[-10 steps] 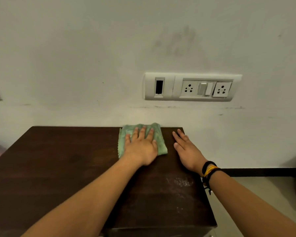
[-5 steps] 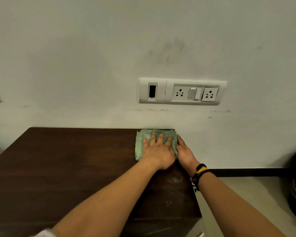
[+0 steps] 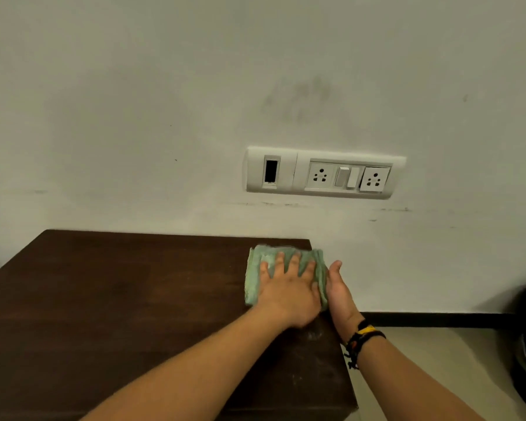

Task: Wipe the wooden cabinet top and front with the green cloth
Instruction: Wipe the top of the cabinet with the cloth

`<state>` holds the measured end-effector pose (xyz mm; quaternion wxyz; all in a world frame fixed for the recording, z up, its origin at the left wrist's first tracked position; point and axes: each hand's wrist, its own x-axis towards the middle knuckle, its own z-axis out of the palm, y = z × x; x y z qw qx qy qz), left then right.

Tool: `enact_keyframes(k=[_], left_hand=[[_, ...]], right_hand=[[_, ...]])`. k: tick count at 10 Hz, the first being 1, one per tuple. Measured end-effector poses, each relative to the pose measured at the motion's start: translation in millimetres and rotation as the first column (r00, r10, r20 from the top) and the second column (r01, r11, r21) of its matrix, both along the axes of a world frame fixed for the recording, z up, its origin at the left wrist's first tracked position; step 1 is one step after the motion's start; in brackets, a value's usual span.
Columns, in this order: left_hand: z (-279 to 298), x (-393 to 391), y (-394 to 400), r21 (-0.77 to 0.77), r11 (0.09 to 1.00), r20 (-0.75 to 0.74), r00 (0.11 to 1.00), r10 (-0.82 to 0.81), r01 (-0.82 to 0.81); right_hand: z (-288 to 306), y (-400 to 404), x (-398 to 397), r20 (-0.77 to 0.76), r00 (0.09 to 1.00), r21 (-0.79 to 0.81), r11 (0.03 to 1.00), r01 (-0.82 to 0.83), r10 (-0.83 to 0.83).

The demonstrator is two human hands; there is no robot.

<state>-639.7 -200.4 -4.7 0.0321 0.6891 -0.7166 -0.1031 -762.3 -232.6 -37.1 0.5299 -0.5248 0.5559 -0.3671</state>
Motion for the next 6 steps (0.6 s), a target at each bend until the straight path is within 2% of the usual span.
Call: enact_keyframes(k=[1, 2, 3, 4, 5, 6], left_hand=[[6.8, 2.3, -27.0, 0.044, 0.998, -0.029, 0.999, 0.034, -0.033], [-2.7, -1.5, 14.3, -0.019, 1.0, -0.021, 1.0, -0.021, 0.021], [-11.3, -9.0, 47.5, -0.082, 0.995, 0.018, 0.999, -0.052, 0.053], [3.1, -13.4, 15.1, -0.007, 1.0, -0.027, 1.0, 0.009, -0.01], [-0.3, -22.7, 40.4, -0.009, 0.999, -0.027, 0.999, 0.034, -0.034], [-5.7, -29.3, 83.9, -0.037, 0.999, -0.026, 0.999, -0.029, 0.028]], right_hand=[[2.0, 0.5, -0.2, -0.029, 0.999, -0.023, 0.999, 0.03, -0.03], [-1.9, -3.7, 2.8, 0.138, 0.99, 0.075, 0.997, 0.03, -0.04], [3.8, -0.1, 5.6, 0.344, 0.937, 0.179, 0.984, 0.007, -0.069], [3.4, -3.5, -3.6, 0.444, 0.857, 0.274, 0.95, 0.148, -0.261], [3.0, 4.7, -4.0, 0.369, 0.905, 0.21, 0.967, 0.143, -0.214], [-9.8, 2.5, -4.6, 0.442, 0.887, 0.228, 0.973, 0.033, -0.134]])
